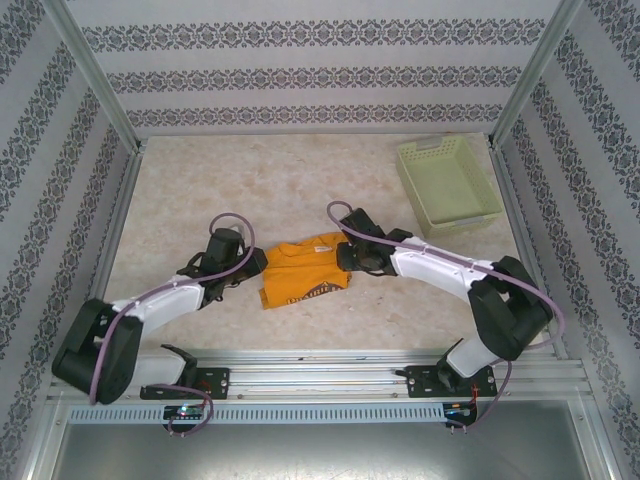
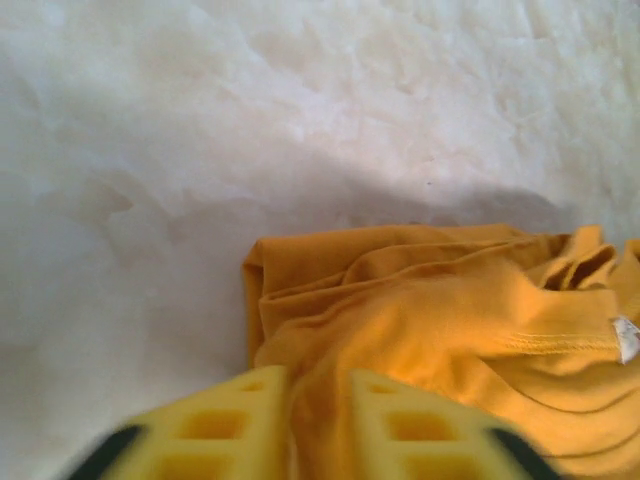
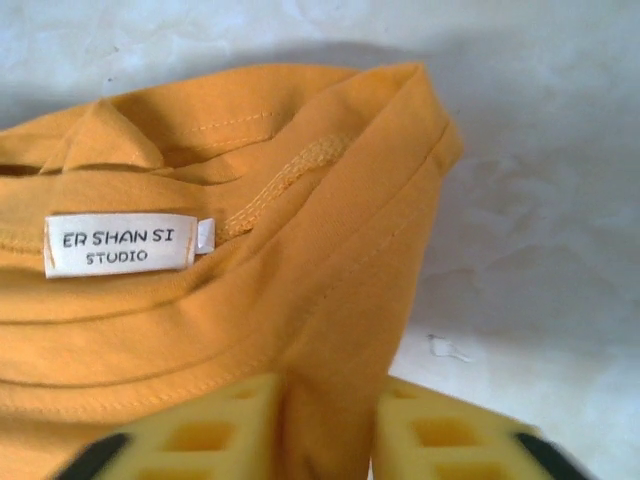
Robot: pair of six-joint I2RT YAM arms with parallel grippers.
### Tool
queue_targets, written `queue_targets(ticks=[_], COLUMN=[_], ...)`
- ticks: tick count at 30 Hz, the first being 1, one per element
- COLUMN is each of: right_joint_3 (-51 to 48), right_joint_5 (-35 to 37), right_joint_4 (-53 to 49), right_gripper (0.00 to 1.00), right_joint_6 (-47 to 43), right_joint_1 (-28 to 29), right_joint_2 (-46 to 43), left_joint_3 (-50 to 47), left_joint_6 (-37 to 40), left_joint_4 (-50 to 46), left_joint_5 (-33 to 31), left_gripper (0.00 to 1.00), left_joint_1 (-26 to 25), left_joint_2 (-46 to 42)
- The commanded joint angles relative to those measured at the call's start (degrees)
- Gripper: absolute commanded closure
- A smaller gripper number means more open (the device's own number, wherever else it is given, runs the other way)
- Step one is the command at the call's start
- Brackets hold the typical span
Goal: Fold the inside-out t-shirt
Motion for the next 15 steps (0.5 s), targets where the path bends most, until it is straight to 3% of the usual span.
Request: queue_targets(ticks=[1,4,7,11,15], right_joint_3=[-0.87,-0.97,-1.91,-4.22,-4.53], right_joint_5=[0.71,0.29,-1.63,-8.44,-9.99], right_joint_4=[-1.95,-2.78,-1.49,4.6,6.74], right_gripper=[0.57,0.46,0.39,0.39,0.48], right_joint_6=[-0.29,1.74,4.18,8.17,9.99], right_joint_1=[0.08,0.08,-0.53,-1.54,-0.88], right_joint_2=[-3.47,-4.35,-5.12,-3.8,-0.49], left_joint_3=[2.56,0.6,-5.17,-10.53,-12.07], left_joint_6=[-2.21,-6.88,-12.61,-16.73,-17.24], left_joint_4=[-17.49,-24.58,-19.04,-6.17,6.03], left_joint_5=[-3.86,-4.62,-1.47,-0.44,2.27], left_gripper=[0.63,0.5,0.4,0.34,0.4], left_joint_1=[-0.13,-2.19,-5.53,-9.36,-9.95], left_joint_2=[-5.98,-10.94,-16.02,-17.68,-12.99])
